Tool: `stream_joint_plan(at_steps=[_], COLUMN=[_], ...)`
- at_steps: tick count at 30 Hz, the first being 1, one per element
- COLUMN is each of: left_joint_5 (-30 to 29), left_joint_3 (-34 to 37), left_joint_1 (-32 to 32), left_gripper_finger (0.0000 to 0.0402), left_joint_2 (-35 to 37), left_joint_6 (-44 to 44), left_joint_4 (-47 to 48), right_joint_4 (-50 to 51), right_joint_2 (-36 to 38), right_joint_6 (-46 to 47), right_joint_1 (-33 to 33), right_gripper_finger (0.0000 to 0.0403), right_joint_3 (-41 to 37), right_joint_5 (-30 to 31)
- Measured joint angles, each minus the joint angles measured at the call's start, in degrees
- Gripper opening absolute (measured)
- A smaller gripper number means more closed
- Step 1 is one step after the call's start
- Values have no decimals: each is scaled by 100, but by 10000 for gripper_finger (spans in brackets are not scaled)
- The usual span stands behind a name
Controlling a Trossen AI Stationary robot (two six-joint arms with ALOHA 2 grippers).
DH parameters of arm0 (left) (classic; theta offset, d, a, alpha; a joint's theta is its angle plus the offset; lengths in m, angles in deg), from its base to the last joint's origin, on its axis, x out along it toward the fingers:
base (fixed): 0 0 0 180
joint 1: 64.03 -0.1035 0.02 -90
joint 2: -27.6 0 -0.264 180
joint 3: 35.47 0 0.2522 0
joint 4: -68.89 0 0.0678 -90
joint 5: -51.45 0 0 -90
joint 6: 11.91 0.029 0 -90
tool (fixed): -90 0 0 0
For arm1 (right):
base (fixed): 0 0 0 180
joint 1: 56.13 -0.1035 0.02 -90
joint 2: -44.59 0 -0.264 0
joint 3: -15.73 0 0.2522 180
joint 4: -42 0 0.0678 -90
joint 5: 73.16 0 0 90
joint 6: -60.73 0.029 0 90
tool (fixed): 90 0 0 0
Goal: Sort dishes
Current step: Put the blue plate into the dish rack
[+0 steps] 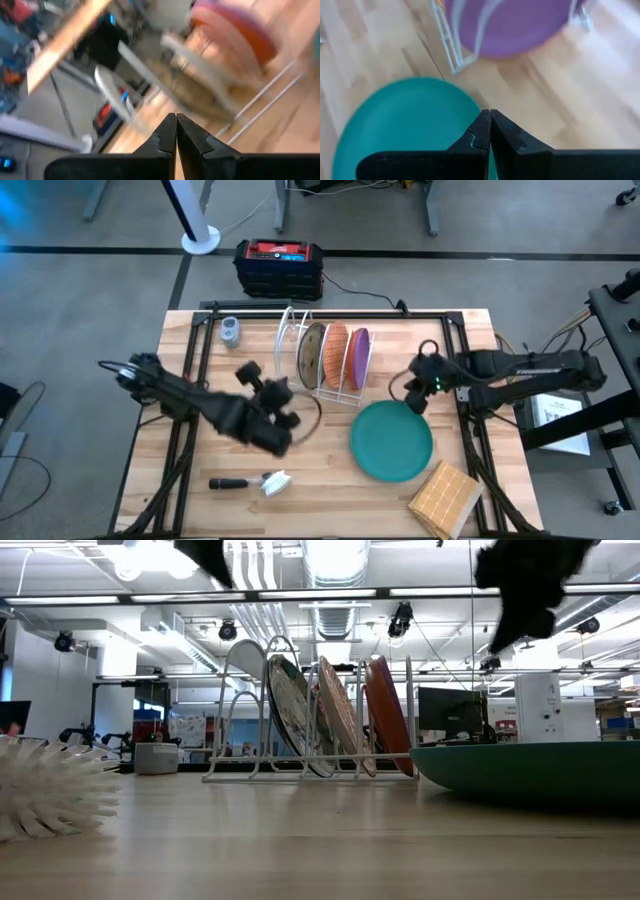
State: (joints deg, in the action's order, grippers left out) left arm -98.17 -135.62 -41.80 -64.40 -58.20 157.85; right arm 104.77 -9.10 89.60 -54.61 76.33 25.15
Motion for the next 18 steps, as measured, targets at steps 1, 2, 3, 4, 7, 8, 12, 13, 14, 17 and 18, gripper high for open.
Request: stream_joint_plan(at_steps=[1,2,3,4,7,8,12,13,14,17,18], left_joint_5=[-132,-251,-319,-386,-482,-478,-157,-61,30,238,273], left_joint_3=[-298,-580,-867,-1140,-1919,-2168,-3012,-3200,-3384,-3880,-4041], left_joint_1=[158,309,457,599,947,1045,1346,1404,1458,1579,1619], left_gripper_finger=[0,0,0,0,0,0,0,0,0,0,0], left_joint_2=[-182,-362,-550,-730,-1269,-1444,-2129,-2317,-2497,-3061,-3241], left_joint_6=[-40,-55,-53,-46,113,167,239,244,249,251,237], left_joint_4=[118,215,255,278,291,316,604,668,734,909,960], right_joint_4=[7,12,6,-8,-45,-58,-8,52,65,50,49], right_joint_2=[104,193,270,331,387,377,271,247,227,213,220], right_joint_6=[202,417,621,822,1382,1545,2021,2106,2164,2279,2312], right_joint_1=[-100,-208,-325,-441,-740,-825,-1090,-1133,-1179,-1295,-1330], right_gripper_finger=[0,0,0,0,0,0,0,0,0,11,17], right_joint_3=[-179,-341,-488,-633,-1022,-1131,-1434,-1485,-1526,-1559,-1559], right_joint_5=[58,74,77,74,76,85,62,45,10,-94,-94])
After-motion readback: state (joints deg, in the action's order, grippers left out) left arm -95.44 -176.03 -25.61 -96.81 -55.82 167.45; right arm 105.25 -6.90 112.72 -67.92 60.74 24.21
